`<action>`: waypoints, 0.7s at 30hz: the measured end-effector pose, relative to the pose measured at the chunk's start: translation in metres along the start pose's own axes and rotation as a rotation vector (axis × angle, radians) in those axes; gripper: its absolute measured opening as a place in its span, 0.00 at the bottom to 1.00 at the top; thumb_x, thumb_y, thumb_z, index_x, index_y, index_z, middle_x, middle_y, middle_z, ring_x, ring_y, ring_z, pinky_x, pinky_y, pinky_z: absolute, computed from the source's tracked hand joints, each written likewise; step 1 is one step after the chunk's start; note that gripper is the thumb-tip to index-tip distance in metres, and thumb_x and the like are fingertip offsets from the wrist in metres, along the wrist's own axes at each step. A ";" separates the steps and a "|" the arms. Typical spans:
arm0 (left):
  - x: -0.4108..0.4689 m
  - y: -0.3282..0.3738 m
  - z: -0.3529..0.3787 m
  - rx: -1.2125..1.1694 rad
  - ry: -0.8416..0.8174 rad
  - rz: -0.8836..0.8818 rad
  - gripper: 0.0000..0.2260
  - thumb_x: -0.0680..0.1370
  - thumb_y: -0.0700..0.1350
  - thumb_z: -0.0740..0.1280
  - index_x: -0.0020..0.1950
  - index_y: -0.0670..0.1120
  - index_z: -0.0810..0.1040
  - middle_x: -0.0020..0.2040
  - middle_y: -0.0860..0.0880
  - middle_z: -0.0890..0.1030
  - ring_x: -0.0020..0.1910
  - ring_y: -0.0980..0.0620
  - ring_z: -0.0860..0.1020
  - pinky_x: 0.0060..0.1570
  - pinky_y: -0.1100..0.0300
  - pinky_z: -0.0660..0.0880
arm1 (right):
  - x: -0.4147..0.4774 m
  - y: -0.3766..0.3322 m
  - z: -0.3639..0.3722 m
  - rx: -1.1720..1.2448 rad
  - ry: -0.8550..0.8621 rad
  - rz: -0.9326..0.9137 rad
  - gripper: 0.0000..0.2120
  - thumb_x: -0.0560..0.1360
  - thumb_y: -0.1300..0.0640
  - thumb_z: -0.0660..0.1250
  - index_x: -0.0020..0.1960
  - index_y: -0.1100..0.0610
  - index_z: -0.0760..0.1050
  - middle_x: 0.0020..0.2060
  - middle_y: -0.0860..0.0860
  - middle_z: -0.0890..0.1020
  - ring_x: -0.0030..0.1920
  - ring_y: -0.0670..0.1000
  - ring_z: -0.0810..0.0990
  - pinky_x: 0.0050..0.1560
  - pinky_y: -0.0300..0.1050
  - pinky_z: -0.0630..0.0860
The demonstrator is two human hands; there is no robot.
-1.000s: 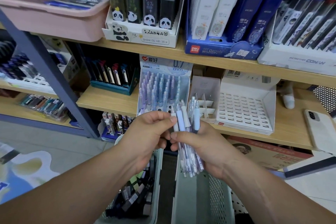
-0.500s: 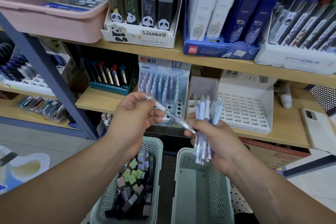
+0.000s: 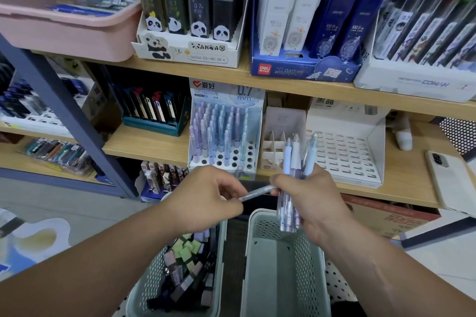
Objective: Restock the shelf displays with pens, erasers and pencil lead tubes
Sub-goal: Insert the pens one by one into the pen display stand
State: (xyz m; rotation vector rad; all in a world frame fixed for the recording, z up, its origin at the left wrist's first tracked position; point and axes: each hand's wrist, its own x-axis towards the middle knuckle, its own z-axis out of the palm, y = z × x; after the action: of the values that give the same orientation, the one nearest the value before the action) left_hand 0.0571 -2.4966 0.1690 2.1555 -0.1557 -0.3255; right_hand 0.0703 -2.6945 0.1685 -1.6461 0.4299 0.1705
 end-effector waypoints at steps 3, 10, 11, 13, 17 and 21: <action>0.005 0.003 0.012 0.132 0.048 0.130 0.04 0.72 0.50 0.77 0.39 0.51 0.86 0.39 0.55 0.80 0.40 0.59 0.78 0.43 0.60 0.75 | 0.001 0.003 0.004 -0.029 -0.027 -0.065 0.10 0.67 0.68 0.74 0.46 0.68 0.78 0.30 0.53 0.80 0.32 0.49 0.78 0.36 0.40 0.76; 0.011 0.011 0.021 0.165 0.134 0.237 0.06 0.73 0.45 0.76 0.49 0.53 0.85 0.36 0.55 0.80 0.35 0.59 0.75 0.39 0.61 0.75 | 0.005 0.000 -0.001 -0.111 -0.010 -0.117 0.21 0.63 0.52 0.79 0.49 0.64 0.79 0.38 0.59 0.85 0.39 0.56 0.83 0.40 0.47 0.79; 0.010 0.011 0.023 0.187 0.142 0.249 0.07 0.73 0.44 0.76 0.49 0.53 0.85 0.36 0.55 0.80 0.34 0.59 0.75 0.39 0.61 0.76 | 0.005 0.000 0.000 -0.123 -0.006 -0.104 0.27 0.59 0.47 0.79 0.50 0.63 0.79 0.42 0.62 0.85 0.44 0.60 0.84 0.45 0.52 0.81; 0.009 0.008 0.024 0.243 0.158 0.269 0.06 0.73 0.43 0.75 0.48 0.52 0.85 0.37 0.56 0.80 0.34 0.59 0.76 0.39 0.61 0.76 | 0.004 0.000 0.004 -0.098 -0.021 -0.082 0.33 0.57 0.43 0.81 0.53 0.62 0.79 0.43 0.60 0.86 0.48 0.60 0.85 0.54 0.55 0.82; 0.010 -0.005 0.016 0.229 0.239 0.169 0.04 0.72 0.41 0.75 0.43 0.50 0.83 0.36 0.56 0.81 0.34 0.60 0.78 0.39 0.57 0.80 | 0.002 -0.003 0.013 0.000 -0.049 -0.057 0.35 0.57 0.42 0.82 0.58 0.57 0.77 0.39 0.52 0.87 0.50 0.58 0.85 0.61 0.62 0.78; 0.012 -0.018 -0.008 0.162 0.514 0.022 0.06 0.74 0.41 0.74 0.39 0.49 0.80 0.36 0.56 0.81 0.31 0.60 0.78 0.31 0.68 0.73 | 0.001 -0.007 0.013 0.062 -0.044 -0.045 0.19 0.68 0.54 0.81 0.53 0.58 0.78 0.33 0.51 0.84 0.43 0.55 0.84 0.60 0.63 0.78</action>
State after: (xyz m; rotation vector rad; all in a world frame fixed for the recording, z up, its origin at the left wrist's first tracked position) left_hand 0.0703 -2.4826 0.1564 2.3214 0.0903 0.2662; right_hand 0.0761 -2.6816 0.1731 -1.5868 0.3606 0.1582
